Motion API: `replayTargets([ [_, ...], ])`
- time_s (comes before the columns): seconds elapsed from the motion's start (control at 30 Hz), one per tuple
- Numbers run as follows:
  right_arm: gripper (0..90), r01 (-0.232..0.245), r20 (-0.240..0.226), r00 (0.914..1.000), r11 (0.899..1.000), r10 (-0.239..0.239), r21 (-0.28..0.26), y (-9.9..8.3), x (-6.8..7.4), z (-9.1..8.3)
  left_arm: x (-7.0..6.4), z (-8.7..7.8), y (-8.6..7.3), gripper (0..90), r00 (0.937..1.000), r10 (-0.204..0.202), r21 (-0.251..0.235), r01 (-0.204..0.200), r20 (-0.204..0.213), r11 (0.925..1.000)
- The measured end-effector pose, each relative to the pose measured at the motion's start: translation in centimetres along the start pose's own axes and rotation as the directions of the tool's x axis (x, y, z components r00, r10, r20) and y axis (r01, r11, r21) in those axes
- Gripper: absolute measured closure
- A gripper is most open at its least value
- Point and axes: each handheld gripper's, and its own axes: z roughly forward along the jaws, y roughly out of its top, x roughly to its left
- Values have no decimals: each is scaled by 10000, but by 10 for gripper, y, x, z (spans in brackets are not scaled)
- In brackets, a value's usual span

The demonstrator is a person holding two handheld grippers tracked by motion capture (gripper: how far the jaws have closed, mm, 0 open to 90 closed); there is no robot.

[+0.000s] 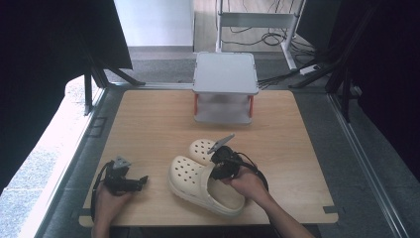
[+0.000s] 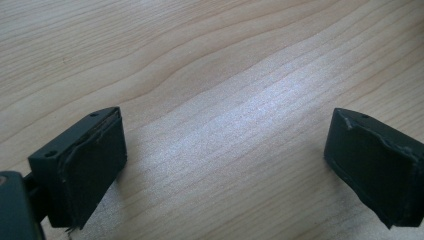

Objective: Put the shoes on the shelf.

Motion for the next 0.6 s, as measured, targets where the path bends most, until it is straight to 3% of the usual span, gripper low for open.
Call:
replayTargets([
  [0.37,668,-648,772,9948,9975,669,-291,-1,-22,-24,0,0,0,35,10000,33,-1,-33,-4,10000],
  [0.6,666,-1262,1171,9843,9903,1323,-580,4,-39,-47,0,0,0,35,10000,28,-12,-28,-5,10000],
])
